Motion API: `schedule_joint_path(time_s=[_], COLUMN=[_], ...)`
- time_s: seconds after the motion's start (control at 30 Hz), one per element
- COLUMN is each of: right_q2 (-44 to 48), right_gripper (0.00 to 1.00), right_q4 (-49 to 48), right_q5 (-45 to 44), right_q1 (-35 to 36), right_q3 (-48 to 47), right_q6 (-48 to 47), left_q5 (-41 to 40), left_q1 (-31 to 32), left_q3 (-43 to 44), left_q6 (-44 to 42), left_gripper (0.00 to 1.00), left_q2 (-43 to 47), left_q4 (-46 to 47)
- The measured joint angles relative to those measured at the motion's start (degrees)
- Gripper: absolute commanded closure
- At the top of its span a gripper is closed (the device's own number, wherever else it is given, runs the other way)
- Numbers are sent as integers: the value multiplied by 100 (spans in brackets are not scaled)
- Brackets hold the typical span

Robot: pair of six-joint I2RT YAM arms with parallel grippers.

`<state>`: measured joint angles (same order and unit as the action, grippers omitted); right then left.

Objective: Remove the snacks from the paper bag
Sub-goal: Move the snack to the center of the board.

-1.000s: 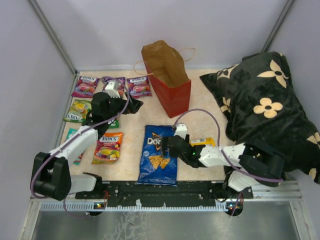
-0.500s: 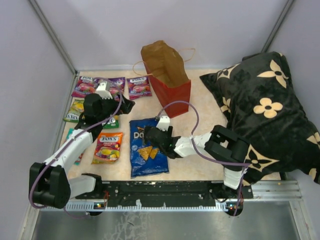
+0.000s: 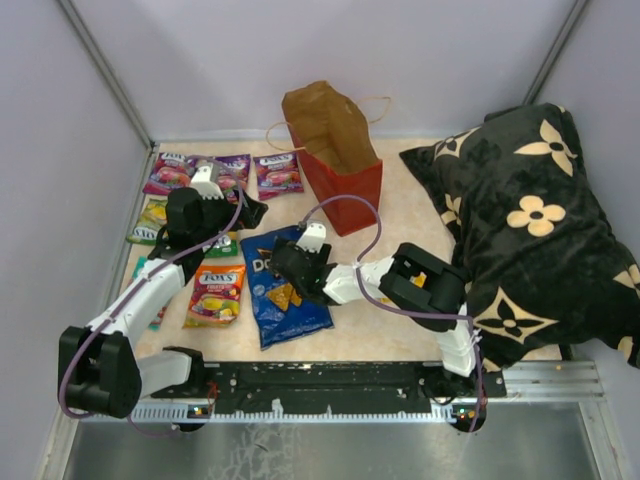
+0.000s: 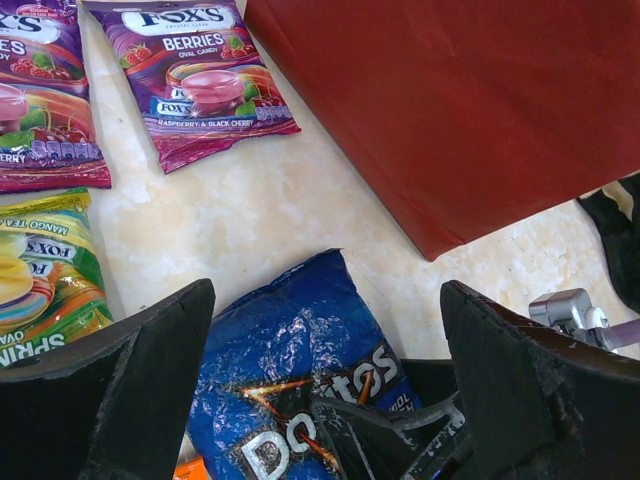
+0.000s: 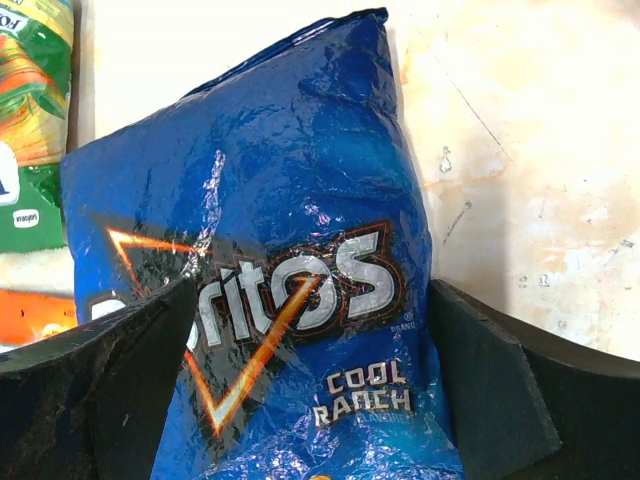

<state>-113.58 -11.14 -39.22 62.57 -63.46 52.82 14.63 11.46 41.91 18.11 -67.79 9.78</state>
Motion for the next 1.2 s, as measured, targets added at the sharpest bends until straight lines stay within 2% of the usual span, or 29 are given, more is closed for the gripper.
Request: schedule_joint_path(time_s=[0.17,0.3,0.57,0.73,0.9,1.07,1.2], right_q2=[-168,-177,-179,-168,-151,144,151], right_gripper=[4,4,1,1,1,1,1], right_q4=[203,210,203,-247,-363,-999,-2022], right_q5=[-79,-81,-205,-74,72,-586,-1412], right_q1=[-52,-46,140,376,459,610,881], right_q3=[-315,-343,-866,-599,-396,251,490], right_q6=[-46,-437,-1897,-3309,-4076,-4865,-5923], left_q5=[2,-9,-313,-496,-485,-461,-448], left_q1=[0,-2,-205,-470,-632,-662,-675], left_q3=[0,0,0,-11,-107,-155,-164], left_q6=[0,-4,52,273,431,485,509], left_gripper=[0,0,0,0,0,0,0], left_q2=[0,4,181,282,313,315,313], left_q4=[0,-20,-306,-378,-365,-345,-337])
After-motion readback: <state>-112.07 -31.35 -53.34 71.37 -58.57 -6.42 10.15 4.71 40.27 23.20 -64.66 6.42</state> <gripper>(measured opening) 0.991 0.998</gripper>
